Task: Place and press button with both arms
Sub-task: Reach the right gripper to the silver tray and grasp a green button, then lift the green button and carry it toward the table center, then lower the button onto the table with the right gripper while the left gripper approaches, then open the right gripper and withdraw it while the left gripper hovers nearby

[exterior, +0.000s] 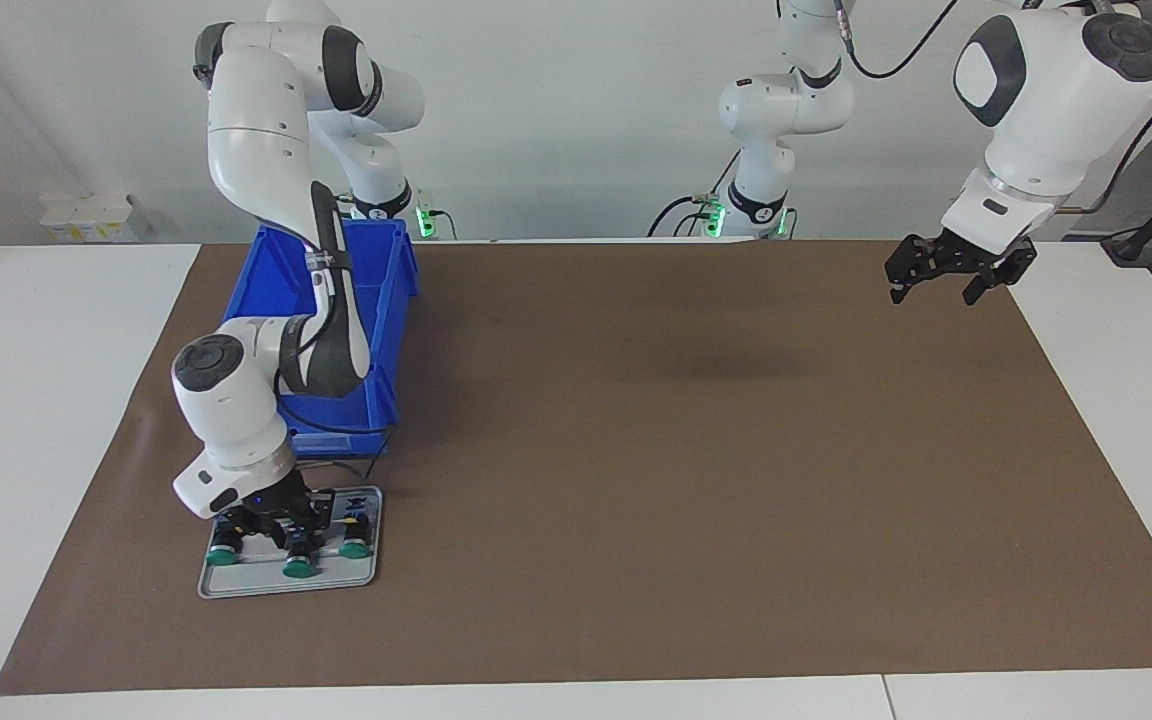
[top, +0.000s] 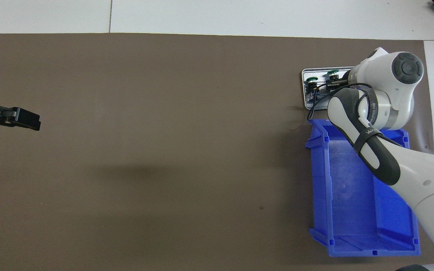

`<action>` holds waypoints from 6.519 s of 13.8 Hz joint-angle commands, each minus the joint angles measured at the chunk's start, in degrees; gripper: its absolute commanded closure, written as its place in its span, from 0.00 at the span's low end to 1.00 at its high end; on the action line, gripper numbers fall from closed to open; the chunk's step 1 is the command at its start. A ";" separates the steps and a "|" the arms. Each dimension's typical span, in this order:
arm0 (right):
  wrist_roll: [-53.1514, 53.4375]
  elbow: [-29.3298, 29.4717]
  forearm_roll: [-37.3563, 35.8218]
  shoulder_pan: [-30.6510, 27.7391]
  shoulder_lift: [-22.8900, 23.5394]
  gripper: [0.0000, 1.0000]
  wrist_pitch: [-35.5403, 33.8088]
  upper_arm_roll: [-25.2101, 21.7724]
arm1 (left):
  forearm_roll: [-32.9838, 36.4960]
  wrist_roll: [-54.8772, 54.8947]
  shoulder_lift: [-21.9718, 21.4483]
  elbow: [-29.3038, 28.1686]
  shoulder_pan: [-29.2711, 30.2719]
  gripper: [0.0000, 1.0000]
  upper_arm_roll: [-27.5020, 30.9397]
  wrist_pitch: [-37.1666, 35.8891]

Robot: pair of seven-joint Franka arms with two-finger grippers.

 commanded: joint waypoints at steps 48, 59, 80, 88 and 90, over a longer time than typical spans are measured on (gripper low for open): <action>144.08 20.40 -2.72 47.15 9.94 0.99 -9.51 1.33 | 0.25 10.52 -2.33 -4.14 -2.27 0.00 -0.94 3.28; 130.75 15.93 -2.72 45.84 5.38 0.01 -11.26 1.33 | -9.76 35.58 -5.59 -21.54 -10.34 0.00 -0.94 25.15; 29.59 -5.80 -2.10 0.06 -30.22 0.01 -28.11 0.71 | -9.95 51.97 10.40 -28.77 -24.68 0.05 -0.51 48.90; 14.03 3.08 -5.43 -3.38 -35.76 0.01 -49.39 0.36 | -9.77 50.38 12.43 -29.29 -26.35 0.03 -0.42 49.16; 11.28 1.33 -5.27 -2.69 -36.82 0.01 -49.41 0.45 | -9.51 50.38 12.52 -29.55 -26.35 0.06 -0.42 49.34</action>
